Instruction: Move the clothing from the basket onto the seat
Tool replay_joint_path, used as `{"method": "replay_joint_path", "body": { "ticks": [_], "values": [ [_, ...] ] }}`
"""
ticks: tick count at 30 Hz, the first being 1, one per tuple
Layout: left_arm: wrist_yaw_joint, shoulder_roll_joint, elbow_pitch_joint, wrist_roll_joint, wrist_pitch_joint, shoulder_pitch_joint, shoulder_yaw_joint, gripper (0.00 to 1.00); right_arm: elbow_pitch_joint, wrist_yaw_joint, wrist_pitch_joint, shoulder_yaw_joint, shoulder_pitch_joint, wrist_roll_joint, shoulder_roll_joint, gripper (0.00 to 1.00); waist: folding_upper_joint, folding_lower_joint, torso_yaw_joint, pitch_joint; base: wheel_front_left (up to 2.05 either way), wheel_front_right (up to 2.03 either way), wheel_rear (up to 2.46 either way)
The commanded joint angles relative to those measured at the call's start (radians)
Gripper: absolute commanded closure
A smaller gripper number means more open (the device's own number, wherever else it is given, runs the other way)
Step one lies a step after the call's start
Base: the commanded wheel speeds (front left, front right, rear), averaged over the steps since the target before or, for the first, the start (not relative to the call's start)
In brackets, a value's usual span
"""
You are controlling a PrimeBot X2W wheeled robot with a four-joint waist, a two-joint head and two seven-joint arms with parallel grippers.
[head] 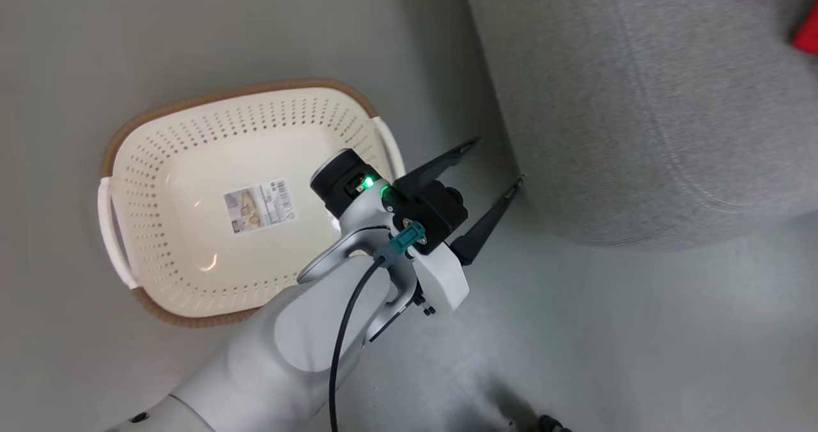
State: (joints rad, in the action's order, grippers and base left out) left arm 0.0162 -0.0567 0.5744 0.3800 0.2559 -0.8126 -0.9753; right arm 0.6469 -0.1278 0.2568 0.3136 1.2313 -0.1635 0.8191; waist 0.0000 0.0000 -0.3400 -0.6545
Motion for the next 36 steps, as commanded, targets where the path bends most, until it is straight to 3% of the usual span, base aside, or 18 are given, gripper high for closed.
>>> {"method": "replay_joint_path", "body": {
  "ticks": [1, 8, 12, 16, 27, 36],
  "values": [
    [-0.008, 0.006, -0.026, 0.009, 0.006, -0.028, 0.003, 0.0, 0.0, -0.003, 0.005, 0.025, 0.03, 0.016, 0.064, 1.0, 0.0, 0.0, 0.042, -0.041, 0.0, 0.0, 0.0],
    [-0.026, 0.006, -0.039, 0.019, 0.006, -0.048, -0.034, 0.0, 0.054, -0.003, 0.005, 0.096, 0.149, 0.1, 0.091, 1.0, 0.0, 0.0, 0.095, -0.098, 0.0, 0.0, 0.0],
    [-0.04, 0.006, -0.044, 0.027, 0.006, -0.057, -0.05, 0.0, 0.097, -0.003, 0.005, 0.144, 0.171, 0.158, 0.056, 1.0, 0.0, 0.0, 0.119, -0.133, 0.0, 0.0, 0.0],
    [-0.053, 0.006, -0.044, 0.033, 0.006, -0.062, -0.057, 0.0, 0.155, -0.003, 0.005, 0.127, 0.179, 0.139, 0.001, 1.0, 0.0, 0.0, 0.133, -0.16, 0.0, 0.0, 0.0],
    [-0.067, 0.006, -0.056, 0.041, 0.006, -0.069, -0.05, 0.0, 0.154, -0.003, 0.005, -0.141, 0.041, -0.133, -0.121, 1.0, 0.0, 0.0, 0.154, -0.179, 0.0, 0.0, 0.0],
    [-0.071, 0.006, -0.089, 0.056, 0.006, -0.062, -0.044, 0.0, 0.117, -0.003, 0.005, -0.317, -0.177, -0.343, -0.074, 1.0, 0.0, 0.0, 0.177, -0.126, 0.0, 0.0, 0.0]
  ]
}}
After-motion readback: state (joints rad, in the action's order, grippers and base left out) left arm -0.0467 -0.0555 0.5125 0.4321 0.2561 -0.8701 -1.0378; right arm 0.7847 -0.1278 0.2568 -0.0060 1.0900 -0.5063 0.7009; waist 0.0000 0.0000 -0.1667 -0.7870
